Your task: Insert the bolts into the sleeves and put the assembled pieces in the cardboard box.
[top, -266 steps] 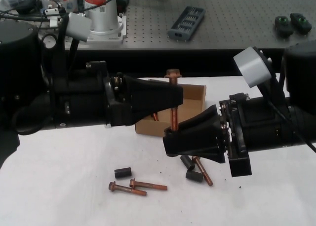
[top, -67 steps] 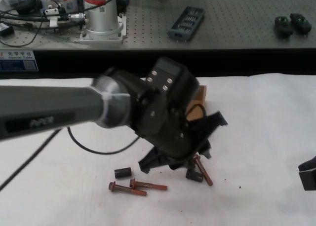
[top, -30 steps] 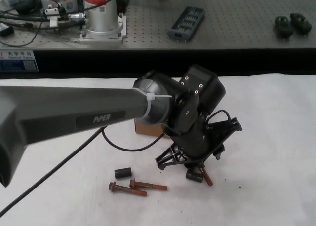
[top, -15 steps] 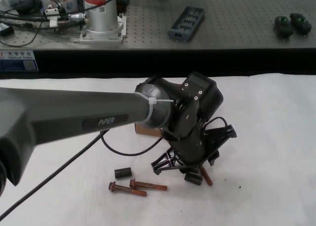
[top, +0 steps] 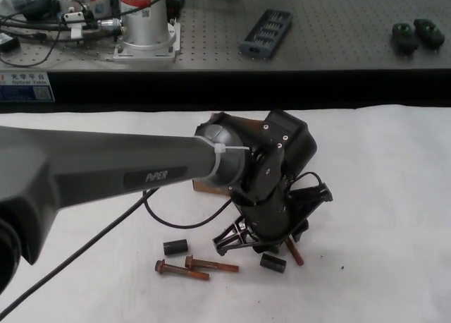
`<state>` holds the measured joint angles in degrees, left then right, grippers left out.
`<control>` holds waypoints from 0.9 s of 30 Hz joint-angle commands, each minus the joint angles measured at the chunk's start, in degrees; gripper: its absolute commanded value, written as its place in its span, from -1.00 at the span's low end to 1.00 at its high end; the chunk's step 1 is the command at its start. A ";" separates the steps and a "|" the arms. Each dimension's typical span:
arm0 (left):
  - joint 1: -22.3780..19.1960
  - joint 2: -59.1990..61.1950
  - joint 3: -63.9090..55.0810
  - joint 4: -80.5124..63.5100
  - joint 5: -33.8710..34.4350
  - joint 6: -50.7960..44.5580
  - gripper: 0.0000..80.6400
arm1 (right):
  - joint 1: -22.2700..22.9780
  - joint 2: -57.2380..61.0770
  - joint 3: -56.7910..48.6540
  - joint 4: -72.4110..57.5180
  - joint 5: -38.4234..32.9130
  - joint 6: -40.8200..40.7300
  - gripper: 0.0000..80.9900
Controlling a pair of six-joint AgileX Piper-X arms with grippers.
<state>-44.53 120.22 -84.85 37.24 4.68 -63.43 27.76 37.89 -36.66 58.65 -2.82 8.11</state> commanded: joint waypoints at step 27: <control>-2.12 3.44 -1.74 5.05 1.02 -1.02 -0.98 | -0.44 -0.70 -0.04 0.21 -1.00 1.78 -0.51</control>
<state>-45.88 121.80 -86.89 40.06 4.24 -64.43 27.76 37.89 -36.66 58.78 -3.13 9.41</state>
